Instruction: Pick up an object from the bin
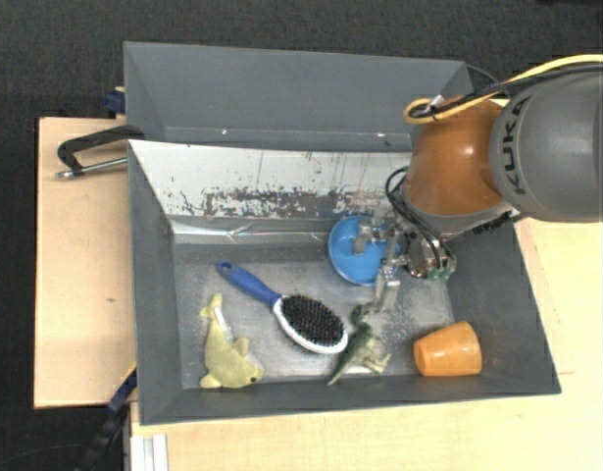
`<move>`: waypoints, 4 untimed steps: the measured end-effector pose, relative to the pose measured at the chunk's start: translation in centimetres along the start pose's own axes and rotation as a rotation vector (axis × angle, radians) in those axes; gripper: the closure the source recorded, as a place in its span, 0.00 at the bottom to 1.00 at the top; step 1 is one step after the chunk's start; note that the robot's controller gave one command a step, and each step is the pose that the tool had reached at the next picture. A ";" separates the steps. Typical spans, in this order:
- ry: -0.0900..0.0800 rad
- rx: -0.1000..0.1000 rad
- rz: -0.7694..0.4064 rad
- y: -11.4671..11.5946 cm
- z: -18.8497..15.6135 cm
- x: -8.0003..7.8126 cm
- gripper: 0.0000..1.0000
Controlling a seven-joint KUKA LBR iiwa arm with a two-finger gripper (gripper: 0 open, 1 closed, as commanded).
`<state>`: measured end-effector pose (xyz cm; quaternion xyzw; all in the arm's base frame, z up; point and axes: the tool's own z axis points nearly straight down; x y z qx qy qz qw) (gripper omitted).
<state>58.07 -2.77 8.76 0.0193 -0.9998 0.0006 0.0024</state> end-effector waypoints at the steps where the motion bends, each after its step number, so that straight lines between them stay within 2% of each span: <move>1: -0.003 -0.002 -0.004 0.4 -0.3 -0.1 1.00; 2: -0.004 -0.001 -0.183 -2.5 1.7 3.2 1.00; 3: -0.019 0.003 -0.319 -2.6 -10.6 3.3 1.00; 4: -0.022 0.005 -0.444 -1.6 -28.2 3.5 1.00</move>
Offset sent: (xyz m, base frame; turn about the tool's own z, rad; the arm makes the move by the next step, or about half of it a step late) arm 0.0000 0.0000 0.0000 0.0000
